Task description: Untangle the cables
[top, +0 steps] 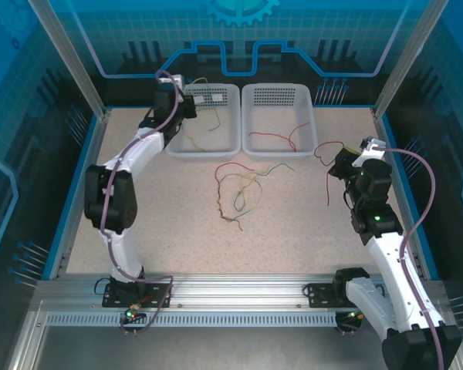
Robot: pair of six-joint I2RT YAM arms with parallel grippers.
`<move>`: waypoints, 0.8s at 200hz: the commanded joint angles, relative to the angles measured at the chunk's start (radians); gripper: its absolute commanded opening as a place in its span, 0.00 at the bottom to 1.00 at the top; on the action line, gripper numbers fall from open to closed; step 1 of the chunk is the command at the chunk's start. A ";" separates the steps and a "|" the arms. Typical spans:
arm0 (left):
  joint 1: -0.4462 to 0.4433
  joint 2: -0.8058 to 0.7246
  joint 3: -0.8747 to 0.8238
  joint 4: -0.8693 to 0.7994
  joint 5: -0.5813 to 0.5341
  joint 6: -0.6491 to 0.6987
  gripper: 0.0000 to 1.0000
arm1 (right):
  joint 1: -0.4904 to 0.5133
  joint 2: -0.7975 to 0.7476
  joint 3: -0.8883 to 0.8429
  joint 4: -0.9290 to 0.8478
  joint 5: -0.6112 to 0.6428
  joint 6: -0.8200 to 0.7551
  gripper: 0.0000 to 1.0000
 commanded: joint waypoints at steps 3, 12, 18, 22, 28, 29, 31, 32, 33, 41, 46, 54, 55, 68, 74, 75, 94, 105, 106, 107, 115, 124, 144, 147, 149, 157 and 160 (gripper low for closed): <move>-0.057 0.081 0.077 -0.233 -0.126 0.012 0.00 | -0.016 -0.021 0.000 0.008 0.003 0.009 0.00; -0.072 0.117 0.117 -0.268 -0.140 0.012 0.00 | -0.015 -0.021 0.001 0.005 0.007 0.007 0.00; -0.080 0.144 0.156 -0.308 -0.143 0.009 0.00 | -0.016 -0.021 0.000 0.003 0.007 0.005 0.00; -0.084 0.164 0.178 -0.332 -0.145 0.007 0.00 | -0.016 -0.021 0.001 0.003 0.009 0.005 0.00; -0.092 0.190 0.210 -0.361 -0.147 0.004 0.00 | -0.015 -0.022 -0.001 0.004 0.009 0.006 0.00; -0.093 0.194 0.214 -0.365 -0.147 0.003 0.00 | -0.015 -0.023 -0.001 0.003 0.010 0.006 0.00; -0.095 0.201 0.222 -0.374 -0.146 0.002 0.00 | -0.016 -0.023 -0.001 0.003 0.008 0.006 0.00; -0.096 0.205 0.225 -0.378 -0.146 0.002 0.00 | -0.015 -0.023 -0.001 0.002 0.009 0.006 0.00; -0.096 0.208 0.228 -0.381 -0.146 0.002 0.00 | -0.015 -0.023 -0.001 0.003 0.010 0.006 0.00; -0.106 0.231 0.246 -0.396 -0.145 -0.002 0.00 | -0.015 -0.023 -0.002 0.003 0.009 0.008 0.00; -0.108 0.242 0.251 -0.402 -0.146 -0.010 0.00 | -0.015 -0.023 -0.002 0.003 0.006 0.008 0.00; -0.109 0.257 0.257 -0.417 -0.137 -0.028 0.00 | -0.015 -0.026 -0.004 0.001 0.007 0.008 0.00; -0.108 0.258 0.257 -0.419 -0.136 -0.030 0.00 | -0.015 -0.027 -0.004 0.000 0.007 0.008 0.00; -0.106 0.277 0.257 -0.438 -0.136 -0.060 0.00 | -0.014 -0.032 -0.007 -0.003 0.009 0.008 0.00; -0.101 0.285 0.253 -0.440 -0.129 -0.072 0.00 | -0.015 -0.035 -0.009 -0.005 0.008 0.008 0.00; -0.101 0.287 0.252 -0.440 -0.126 -0.074 0.00 | -0.016 -0.035 -0.008 -0.005 0.008 0.008 0.00; -0.090 0.315 0.248 -0.447 -0.094 -0.093 0.00 | -0.016 -0.045 -0.015 -0.007 0.009 0.006 0.00; -0.089 0.322 0.243 -0.441 -0.092 -0.089 0.00 | -0.014 -0.048 -0.016 -0.010 0.011 0.002 0.00; -0.089 0.322 0.242 -0.440 -0.091 -0.089 0.00 | -0.015 -0.047 -0.015 -0.009 0.012 0.003 0.00; -0.089 0.321 0.241 -0.438 -0.090 -0.088 0.00 | -0.015 -0.047 -0.016 -0.010 0.010 0.002 0.00; -0.087 0.325 0.234 -0.421 -0.083 -0.083 0.00 | -0.015 -0.047 -0.016 -0.009 0.009 -0.001 0.00; -0.086 0.328 0.233 -0.409 -0.081 -0.077 0.00 | -0.016 -0.046 -0.014 -0.012 0.005 -0.001 0.00; -0.085 0.338 0.249 -0.403 -0.081 -0.061 0.00 | -0.015 -0.046 -0.012 -0.013 0.002 -0.003 0.00; -0.085 0.338 0.249 -0.399 -0.086 -0.059 0.00 | -0.016 -0.047 -0.013 -0.013 0.002 -0.003 0.00; -0.084 0.337 0.249 -0.397 -0.088 -0.059 0.00 | -0.015 -0.047 -0.011 -0.013 0.002 -0.003 0.00; -0.078 0.343 0.251 -0.384 -0.085 -0.058 0.00 | -0.016 -0.049 -0.012 -0.014 0.002 -0.004 0.00; -0.074 0.347 0.253 -0.381 -0.081 -0.058 0.00 | -0.015 -0.051 -0.013 -0.015 0.002 -0.004 0.00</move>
